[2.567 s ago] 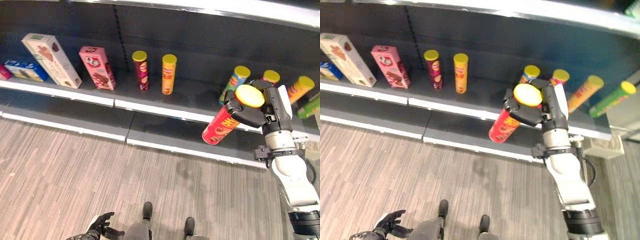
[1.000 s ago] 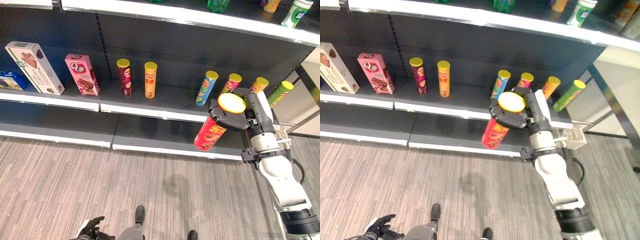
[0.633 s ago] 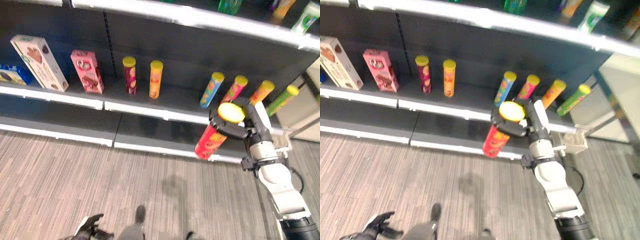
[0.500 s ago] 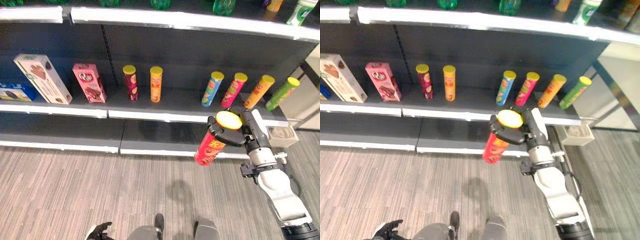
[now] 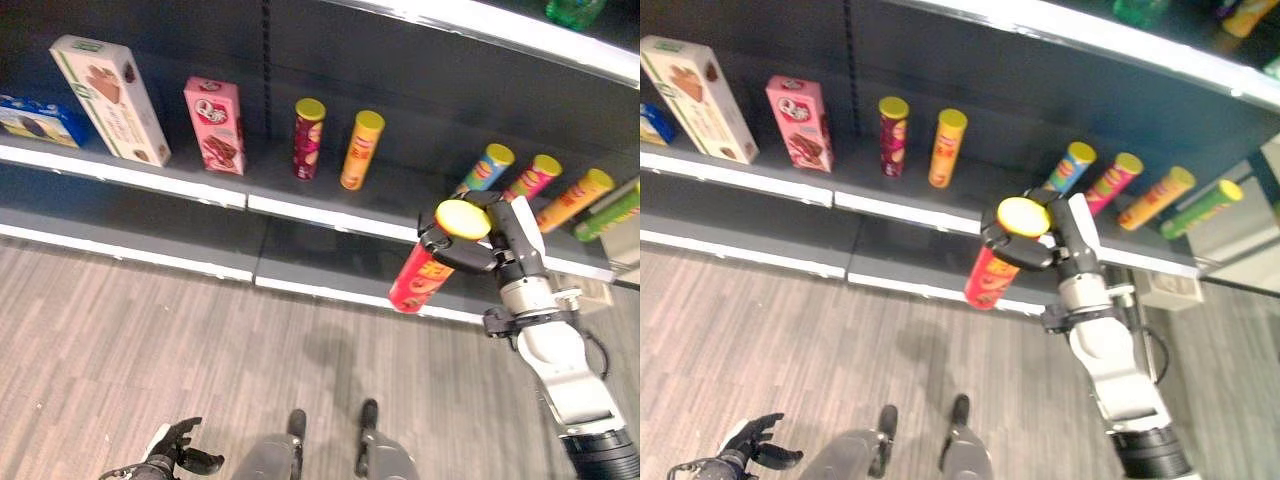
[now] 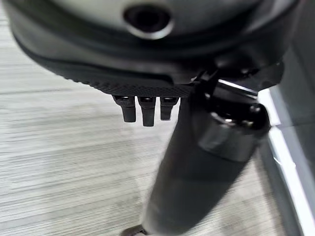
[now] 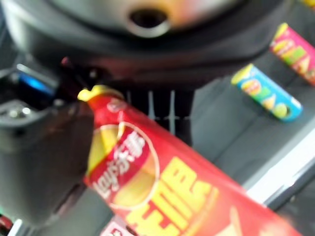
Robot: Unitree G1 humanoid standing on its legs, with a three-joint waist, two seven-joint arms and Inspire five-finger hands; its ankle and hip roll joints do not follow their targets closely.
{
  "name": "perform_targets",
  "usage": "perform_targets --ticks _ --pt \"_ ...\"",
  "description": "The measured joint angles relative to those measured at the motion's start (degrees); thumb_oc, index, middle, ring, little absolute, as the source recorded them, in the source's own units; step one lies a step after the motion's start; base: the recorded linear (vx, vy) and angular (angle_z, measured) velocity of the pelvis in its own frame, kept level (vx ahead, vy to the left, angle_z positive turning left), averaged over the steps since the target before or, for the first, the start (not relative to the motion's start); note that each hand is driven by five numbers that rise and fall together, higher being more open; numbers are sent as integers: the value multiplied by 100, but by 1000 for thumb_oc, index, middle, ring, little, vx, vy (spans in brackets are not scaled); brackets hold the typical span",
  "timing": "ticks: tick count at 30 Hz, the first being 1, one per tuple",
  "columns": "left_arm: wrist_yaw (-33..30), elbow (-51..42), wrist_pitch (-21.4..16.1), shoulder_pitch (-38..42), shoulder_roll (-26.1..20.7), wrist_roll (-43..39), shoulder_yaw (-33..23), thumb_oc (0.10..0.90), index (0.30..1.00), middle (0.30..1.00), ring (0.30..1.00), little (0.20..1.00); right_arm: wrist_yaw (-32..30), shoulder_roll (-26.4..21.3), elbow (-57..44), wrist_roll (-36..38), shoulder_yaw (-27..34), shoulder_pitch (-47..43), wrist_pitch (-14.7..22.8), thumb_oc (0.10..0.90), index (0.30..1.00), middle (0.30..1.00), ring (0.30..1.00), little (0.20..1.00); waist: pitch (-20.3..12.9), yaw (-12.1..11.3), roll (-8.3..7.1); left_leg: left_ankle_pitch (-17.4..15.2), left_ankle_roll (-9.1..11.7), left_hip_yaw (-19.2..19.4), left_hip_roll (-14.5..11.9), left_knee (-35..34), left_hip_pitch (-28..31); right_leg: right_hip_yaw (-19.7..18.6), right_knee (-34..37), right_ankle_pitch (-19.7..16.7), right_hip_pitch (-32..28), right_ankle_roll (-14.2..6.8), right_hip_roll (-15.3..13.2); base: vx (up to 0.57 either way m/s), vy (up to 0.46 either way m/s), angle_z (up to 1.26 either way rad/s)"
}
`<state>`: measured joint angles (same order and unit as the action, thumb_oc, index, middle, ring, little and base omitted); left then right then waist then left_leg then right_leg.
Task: Put the goods on the table back onto the shelves and tidy them up.
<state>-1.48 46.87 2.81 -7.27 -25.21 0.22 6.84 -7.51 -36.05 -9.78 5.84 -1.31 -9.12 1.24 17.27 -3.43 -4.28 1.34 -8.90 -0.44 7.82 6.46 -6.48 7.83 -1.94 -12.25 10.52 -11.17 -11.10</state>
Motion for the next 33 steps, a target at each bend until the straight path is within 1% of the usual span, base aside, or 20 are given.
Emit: perform_targets --ticks 4,7,9,10,11,12,13,15,16,17,18,19,20,22,24,26,27,28,31,33 --pt "-14 -22 0 -18 6 0 -9 800 900 900 900 900 -14 0 0 0 11 15 0 400 300 300 300 300 2 137 110 165 -74 29 9 -416 268 -6 12 1 -26 -1 -15 0 0 -11" --pt "-14 -31 -7 2 20 1 -8 800 900 900 900 900 -15 0 0 0 11 20 0 400 300 300 300 300 2 175 111 148 -81 16 20 -610 523 5 17 7 -97 -8 11 120 6 -10" --pt "-32 61 -8 76 140 7 -48 800 900 900 900 900 -19 -19 -33 5 11 33 11 400 300 300 300 300 15 196 203 152 -49 -56 -76 -751 565 -29 50 128 125 -102 306 173 -25 -2" --pt "-33 157 -6 122 208 8 -84 800 900 900 900 900 -11 -16 -34 4 3 77 10 400 300 300 300 300 20 231 220 158 -34 -76 -116 -770 580 -45 144 146 273 -94 473 157 -82 36" --pt "14 196 -4 127 251 8 -68 800 900 900 900 900 -21 -30 -36 4 9 158 11 400 300 300 300 300 2 331 188 155 -1 -209 -55 -815 630 -44 481 147 234 -122 571 242 -144 48" --pt "42 197 -7 113 308 9 -68 800 900 900 900 900 -25 -38 -29 3 27 226 11 400 300 300 300 300 -4 368 143 174 37 -292 9 -939 777 -25 624 122 248 -63 599 258 -178 96" --pt "71 152 -8 54 454 8 -26 800 900 900 900 900 -19 -56 -30 9 104 381 10 400 300 300 300 300 -63 434 67 156 60 -538 154 -1135 1050 -133 697 16 108 133 573 312 -205 84" --pt "73 135 -30 -85 530 8 8 800 900 900 900 900 -10 -55 -32 118 143 402 23 400 300 300 300 300 -208 405 -11 81 114 -699 162 -1154 1109 -162 717 -145 -84 306 521 207 -135 58" --pt "65 164 -8 -120 547 8 12 800 900 900 900 900 -13 -57 -12 166 151 393 28 400 300 300 300 300 -229 401 -9 20 215 -775 124 -1147 1140 -121 734 -253 -171 637 566 327 -260 32" --pt "70 146 -6 -150 552 8 81 800 900 900 900 900 -16 -107 -15 196 177 393 33 400 300 300 300 300 -255 416 40 -30 296 -822 24 -1133 1119 -19 729 -222 -189 831 637 351 -289 45" --pt "75 215 -7 -133 575 42 128 800 900 900 900 900 -27 -54 117 202 254 454 127 400 300 300 300 300 -294 456 131 -155 506 -1009 -129 -1156 1168 102 731 16 -314 944 741 386 -331 70" --pt "62 250 1 -129 559 46 209 800 900 900 900 900 -31 129 228 216 440 681 101 400 300 300 300 300 -385 492 148 -190 677 -1133 -243 -1155 1254 327 734 117 -457 1033 815 127 -123 84" --pt "68 78 -56 -255 574 51 237 800 900 900 900 900 -40 -28 246 225 602 905 79 400 300 300 300 300 -588 460 230 -271 800 -1121 -407 -1159 1222 421 730 275 -476 1093 949 208 -206 54" --pt "57 10 -56 -310 573 52 185 800 900 900 900 900 -43 -112 225 229 645 751 80 400 300 300 300 300 -593 430 239 -268 821 -990 -550 -1129 1238 369 728 297 -487 1143 1101 178 -175 -1" --pt "57 -16 -55 -302 590 49 186 800 900 900 900 900 -50 -134 223 232 710 629 103 400 300 300 300 300 -597 478 240 -265 931 -962 -653 -1098 1269 311 728 329 -551 1192 1201 37 -32 0" --pt "73 -158 -74 -288 594 47 187 800 900 900 900 900 -134 -143 216 233 848 593 103 400 300 300 300 300 -590 520 194 -414 1008 -904 -696 -1003 1144 225 723 339 -582 1210 1184 0 0 12" --pt "69 -201 -86 -278 589 47 186 800 900 900 900 900 -164 -156 216 233 897 574 103 400 300 300 300 300 -590 569 194 -378 1051 -792 -800 -1179 1152 209 723 381 -577 1271 1187 100 -78 -15" --pt "61 -190 -122 -222 582 46 171 800 900 900 900 900 -163 -163 223 236 877 491 103 400 300 300 300 300 -590 523 207 -307 1188 -822 -1003 -1168 1166 131 728 446 -561 1341 1276 101 -80 -14" --pt "57 -175 -119 -195 573 40 138 800 900 900 900 900 -157 -154 222 239 830 516 105 400 300 300 300 300 -596 699 163 -396 1070 -958 -976 -1169 1162 210 731 451 -587 1300 1243 90 -75 6" --pt "36 -175 -114 -247 553 32 129 800 900 900 900 900 -154 -140 224 242 799 525 106 400 300 300 300 300 -640 714 114 -387 1059 -964 -971 -1168 1154 200 752 519 -584 1113 1228 104 -85 3"
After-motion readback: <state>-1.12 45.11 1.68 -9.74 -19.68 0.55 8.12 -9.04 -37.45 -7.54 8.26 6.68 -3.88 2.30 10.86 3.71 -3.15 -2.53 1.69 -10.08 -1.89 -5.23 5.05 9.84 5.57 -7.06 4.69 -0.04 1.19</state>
